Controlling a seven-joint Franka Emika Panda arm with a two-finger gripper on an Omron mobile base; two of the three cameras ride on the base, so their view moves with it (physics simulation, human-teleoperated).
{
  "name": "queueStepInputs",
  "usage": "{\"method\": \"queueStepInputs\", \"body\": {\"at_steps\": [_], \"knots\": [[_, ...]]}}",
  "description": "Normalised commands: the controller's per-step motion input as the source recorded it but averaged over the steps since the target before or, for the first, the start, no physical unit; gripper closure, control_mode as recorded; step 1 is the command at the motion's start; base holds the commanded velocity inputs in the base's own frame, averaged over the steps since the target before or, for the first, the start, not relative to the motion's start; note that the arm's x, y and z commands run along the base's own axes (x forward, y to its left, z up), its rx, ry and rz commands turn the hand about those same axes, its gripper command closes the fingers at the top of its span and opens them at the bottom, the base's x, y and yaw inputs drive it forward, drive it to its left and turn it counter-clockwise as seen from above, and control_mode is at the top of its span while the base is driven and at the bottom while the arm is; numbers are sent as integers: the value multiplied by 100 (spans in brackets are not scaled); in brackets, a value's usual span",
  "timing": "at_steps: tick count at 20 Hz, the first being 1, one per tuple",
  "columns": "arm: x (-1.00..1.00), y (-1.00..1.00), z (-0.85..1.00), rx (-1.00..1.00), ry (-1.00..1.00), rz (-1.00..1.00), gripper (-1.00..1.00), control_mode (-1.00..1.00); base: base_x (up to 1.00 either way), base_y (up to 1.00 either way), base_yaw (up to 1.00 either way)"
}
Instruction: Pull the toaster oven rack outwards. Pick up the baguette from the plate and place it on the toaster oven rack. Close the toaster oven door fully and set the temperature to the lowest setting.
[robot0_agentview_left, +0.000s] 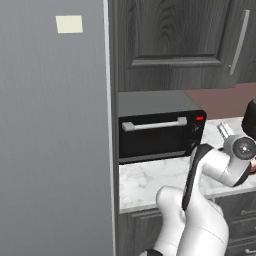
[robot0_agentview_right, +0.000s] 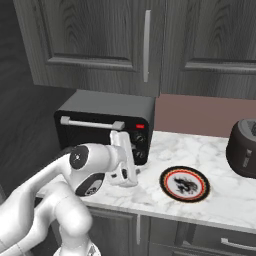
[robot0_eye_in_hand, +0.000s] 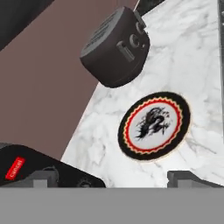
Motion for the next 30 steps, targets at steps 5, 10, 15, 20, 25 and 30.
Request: {"method": "queueStepInputs", "body": {"at_steps": [5,10,15,20,25,30], "knots": [[-6,-10,19,-35,28,27,-100,-100,0,0,0],[2,-1,-3,-20,8,57,-100,-100,0,0,0],[0,0,1,-3,-3,67,-100,-100,0,0,0],[0,0,17,0,-9,53,-100,-100,0,0,0],[0,9,5,0,-17,18,-100,-100,0,0,0],[12,27,-3,0,-21,2,-100,-100,0,0,0]]}}
